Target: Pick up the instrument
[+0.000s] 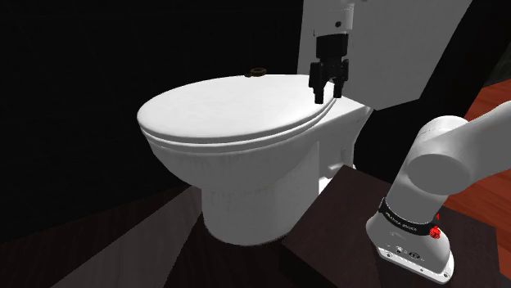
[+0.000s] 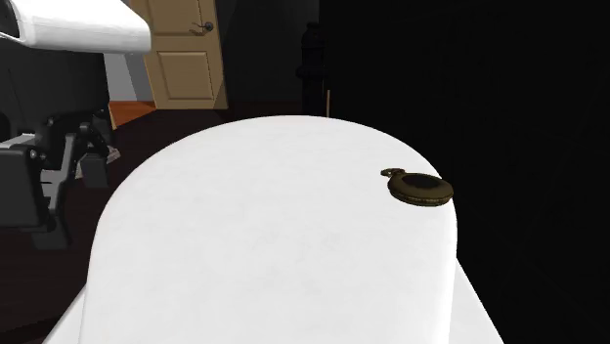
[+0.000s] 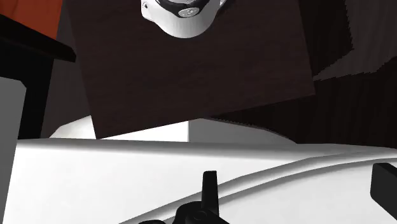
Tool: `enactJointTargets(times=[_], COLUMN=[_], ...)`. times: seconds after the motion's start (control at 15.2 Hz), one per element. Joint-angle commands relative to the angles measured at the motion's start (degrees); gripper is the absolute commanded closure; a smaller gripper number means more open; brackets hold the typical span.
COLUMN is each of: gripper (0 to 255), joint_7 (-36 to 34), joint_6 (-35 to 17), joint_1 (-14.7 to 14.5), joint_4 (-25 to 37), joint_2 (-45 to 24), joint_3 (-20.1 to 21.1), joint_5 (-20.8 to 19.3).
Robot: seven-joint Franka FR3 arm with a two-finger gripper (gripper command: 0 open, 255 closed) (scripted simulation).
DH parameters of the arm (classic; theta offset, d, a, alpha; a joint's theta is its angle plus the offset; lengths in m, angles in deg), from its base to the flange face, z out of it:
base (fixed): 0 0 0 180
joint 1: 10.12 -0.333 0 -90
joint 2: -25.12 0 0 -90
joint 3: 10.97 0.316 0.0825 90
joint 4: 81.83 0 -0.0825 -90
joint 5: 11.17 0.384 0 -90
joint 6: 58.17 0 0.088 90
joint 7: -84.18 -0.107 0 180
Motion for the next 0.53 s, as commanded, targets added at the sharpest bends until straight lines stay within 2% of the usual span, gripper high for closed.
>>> enactJointTargets(times=[0.0, 0.46], gripper=[0, 0], joint_7=[0.0, 14.4], joint_6=[0.0, -4.9], joint_1=[0.0, -1.2], joint_4=[0.0, 9.5], joint_2=[0.0, -12.7], joint_3=[0.0, -5.0], joint_5=[0.0, -6.2])
